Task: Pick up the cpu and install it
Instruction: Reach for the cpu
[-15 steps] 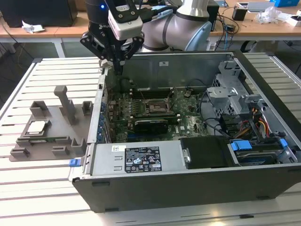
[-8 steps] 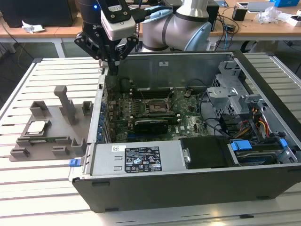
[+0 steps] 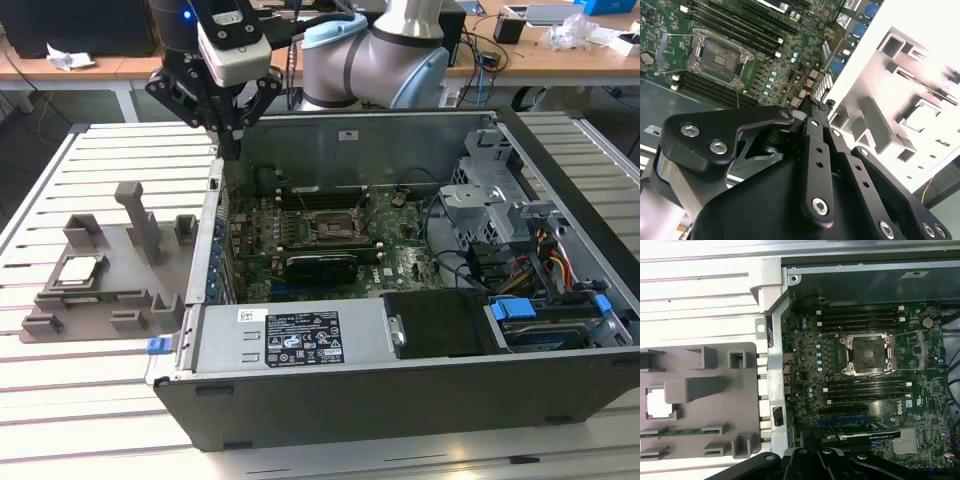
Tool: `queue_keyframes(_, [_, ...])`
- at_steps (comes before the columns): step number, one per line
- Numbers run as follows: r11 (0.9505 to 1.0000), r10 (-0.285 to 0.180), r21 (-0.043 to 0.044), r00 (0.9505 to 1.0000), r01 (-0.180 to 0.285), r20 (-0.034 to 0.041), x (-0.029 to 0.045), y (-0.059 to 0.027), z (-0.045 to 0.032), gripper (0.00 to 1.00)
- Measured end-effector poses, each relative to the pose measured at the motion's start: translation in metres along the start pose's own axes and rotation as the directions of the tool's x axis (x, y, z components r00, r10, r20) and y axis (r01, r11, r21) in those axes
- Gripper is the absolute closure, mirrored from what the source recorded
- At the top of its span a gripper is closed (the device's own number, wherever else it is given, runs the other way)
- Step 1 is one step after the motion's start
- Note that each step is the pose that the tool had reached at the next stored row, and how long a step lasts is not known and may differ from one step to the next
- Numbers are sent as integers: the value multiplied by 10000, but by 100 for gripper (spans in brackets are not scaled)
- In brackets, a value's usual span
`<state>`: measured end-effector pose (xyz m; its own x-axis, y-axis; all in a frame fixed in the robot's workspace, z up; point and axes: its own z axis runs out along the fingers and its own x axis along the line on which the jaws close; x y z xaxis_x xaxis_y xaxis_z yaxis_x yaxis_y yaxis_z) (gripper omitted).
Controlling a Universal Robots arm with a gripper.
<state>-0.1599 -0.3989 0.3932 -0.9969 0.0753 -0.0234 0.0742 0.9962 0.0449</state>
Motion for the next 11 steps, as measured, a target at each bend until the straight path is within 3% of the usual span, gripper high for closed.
queue_keyframes(11, [10000, 0, 1, 10000, 0, -1, 229, -17, -6, 89])
